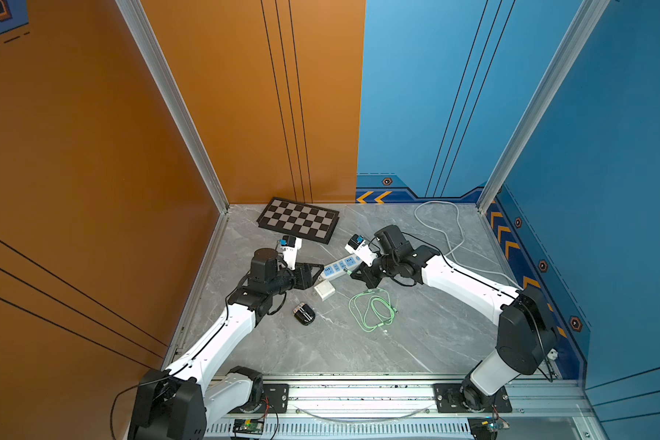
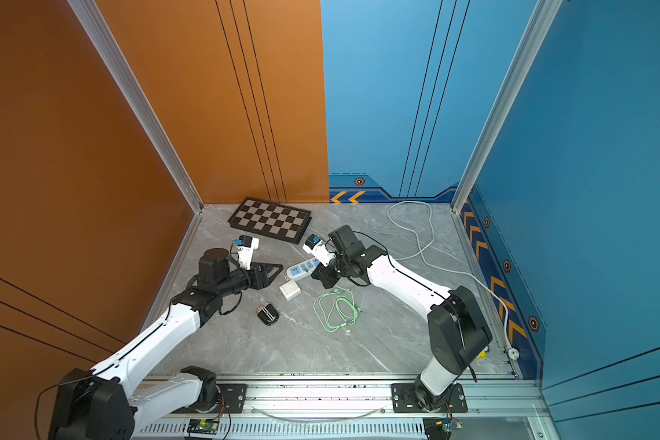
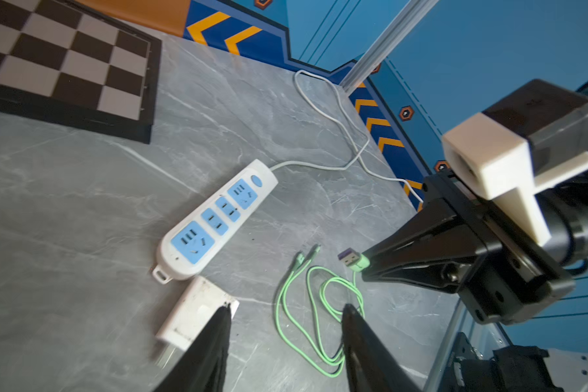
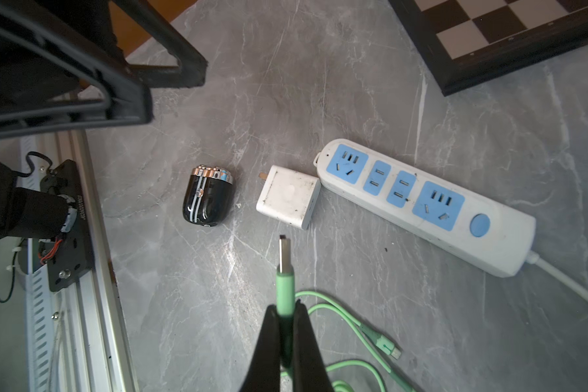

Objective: Charge the electric shaver
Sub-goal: Pick up the charging cable from the center of the board.

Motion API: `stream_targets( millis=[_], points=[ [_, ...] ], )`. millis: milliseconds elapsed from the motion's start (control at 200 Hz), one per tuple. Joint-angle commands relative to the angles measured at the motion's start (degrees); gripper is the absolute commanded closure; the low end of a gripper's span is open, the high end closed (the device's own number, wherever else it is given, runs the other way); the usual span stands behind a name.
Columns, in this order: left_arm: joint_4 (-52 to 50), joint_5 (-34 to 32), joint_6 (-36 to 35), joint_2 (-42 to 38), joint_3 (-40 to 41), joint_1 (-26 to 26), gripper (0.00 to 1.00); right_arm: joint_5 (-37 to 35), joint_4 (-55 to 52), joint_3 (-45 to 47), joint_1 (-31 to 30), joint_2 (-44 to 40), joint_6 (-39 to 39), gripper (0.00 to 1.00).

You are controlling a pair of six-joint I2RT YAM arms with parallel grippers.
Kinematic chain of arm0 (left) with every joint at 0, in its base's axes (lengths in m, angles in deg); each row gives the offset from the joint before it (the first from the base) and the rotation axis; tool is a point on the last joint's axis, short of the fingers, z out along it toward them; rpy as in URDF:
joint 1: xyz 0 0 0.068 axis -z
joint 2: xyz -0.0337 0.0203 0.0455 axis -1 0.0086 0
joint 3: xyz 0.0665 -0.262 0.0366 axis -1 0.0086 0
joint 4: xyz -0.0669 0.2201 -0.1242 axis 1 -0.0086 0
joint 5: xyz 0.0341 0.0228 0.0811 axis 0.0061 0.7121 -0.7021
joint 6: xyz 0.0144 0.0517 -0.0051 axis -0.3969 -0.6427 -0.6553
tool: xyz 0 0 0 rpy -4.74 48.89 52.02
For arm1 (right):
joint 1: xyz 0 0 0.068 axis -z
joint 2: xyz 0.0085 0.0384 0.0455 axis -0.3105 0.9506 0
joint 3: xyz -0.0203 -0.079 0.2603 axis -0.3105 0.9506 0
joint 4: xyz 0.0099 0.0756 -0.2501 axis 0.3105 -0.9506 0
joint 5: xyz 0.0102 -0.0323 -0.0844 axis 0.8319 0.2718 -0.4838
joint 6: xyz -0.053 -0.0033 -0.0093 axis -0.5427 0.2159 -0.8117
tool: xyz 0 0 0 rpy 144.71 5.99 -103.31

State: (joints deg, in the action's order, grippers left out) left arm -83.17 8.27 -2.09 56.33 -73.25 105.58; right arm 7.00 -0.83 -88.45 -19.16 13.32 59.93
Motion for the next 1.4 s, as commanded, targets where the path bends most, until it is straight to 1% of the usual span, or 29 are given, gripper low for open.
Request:
stream_targets(
  millis=[0,185,381,541,606,736,926,1072,1232,1397],
  points=[
    [9.11,7.65,1.5,2.06,-1.16,2.43,0.46,6.85,0.99,-2.15,-0.1,-0.09,2.49,1.0],
    [14.87,8.88,3.47,3.72,-0.5,4.22,0.5,8.79,2.53,-3.75,-0.27,1.43,3.44,1.0],
    [15.92,9.6,3.48,3.52,0.12,4.31,0.56,10.25,3.73,-4.43,-0.38,2.12,4.11,1.0],
    [15.95,9.72,2.71,4.03,0.58,3.98,0.59,10.69,4.39,-4.24,-0.52,1.97,4.6,1.0],
    [15.93,8.8,2.35,4.05,1.19,3.57,0.6,10.93,4.43,-4.11,-0.63,1.88,4.64,1.0],
    [15.92,8.94,1.55,4.39,1.67,2.79,0.6,11.09,4.35,-3.96,-0.65,1.56,4.81,1.0],
    [15.93,9.03,0.93,4.58,2.43,1.35,0.57,11.66,4.35,-3.92,-0.71,1.21,4.81,1.0],
    [15.85,10.73,0.93,5.15,1.69,1.47,0.58,12.03,4.32,-4.06,-0.76,1.42,4.72,1.0],
    [15.94,12.37,0.99,6.2,1.17,2.2,0.63,12.06,4.35,-4.7,-0.98,2.11,4.52,1.0],
    [15.89,14.77,1.45,6.99,1.02,2.29,0.74,11.96,4.4,-4.87,-0.98,2.45,4.37,1.0]
  ],
)
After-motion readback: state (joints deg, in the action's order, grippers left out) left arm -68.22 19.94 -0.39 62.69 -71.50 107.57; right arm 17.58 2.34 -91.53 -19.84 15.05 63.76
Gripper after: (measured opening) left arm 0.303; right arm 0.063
